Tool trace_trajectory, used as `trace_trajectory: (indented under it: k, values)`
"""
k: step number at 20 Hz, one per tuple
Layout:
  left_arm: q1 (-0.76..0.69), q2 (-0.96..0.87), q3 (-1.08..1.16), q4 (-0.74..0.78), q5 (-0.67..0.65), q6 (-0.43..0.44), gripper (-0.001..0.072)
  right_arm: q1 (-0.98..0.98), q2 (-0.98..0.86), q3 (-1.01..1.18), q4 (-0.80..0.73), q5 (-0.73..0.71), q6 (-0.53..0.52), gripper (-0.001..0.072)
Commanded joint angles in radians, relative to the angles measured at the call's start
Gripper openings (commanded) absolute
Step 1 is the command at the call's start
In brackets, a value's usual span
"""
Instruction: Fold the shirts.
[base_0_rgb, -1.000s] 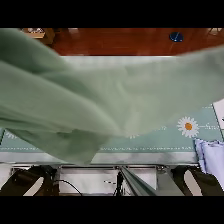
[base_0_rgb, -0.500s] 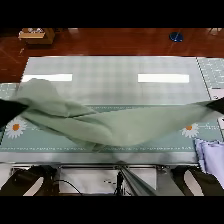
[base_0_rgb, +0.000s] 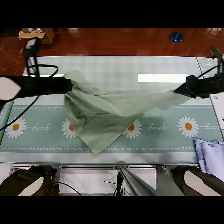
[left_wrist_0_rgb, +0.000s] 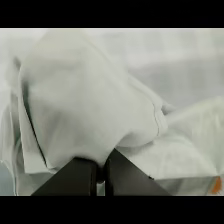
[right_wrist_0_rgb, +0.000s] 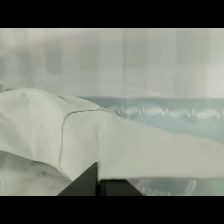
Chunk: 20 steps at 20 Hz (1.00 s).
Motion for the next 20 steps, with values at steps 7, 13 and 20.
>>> trace_trajectory:
  k: [7, 13, 20]
  values:
    - [0.054, -0.189, 0.033, 0.044, -0.058, 0.049, 0.04, 0.078, -0.154, -0.007, 0.037, -0.225, -0.073, 0.0031]
    - [0.282, 0.005, 0.108, 0.096, -0.454, 0.046, 0.0574, 0.051, -0.151, -0.007, -0.064, -0.155, -0.093, 0.0031]
    - [0.304, 0.33, -0.289, -0.247, -0.6, 0.047, 0.0568, 0.051, -0.151, -0.007, -0.259, -0.141, -0.093, 0.0031]
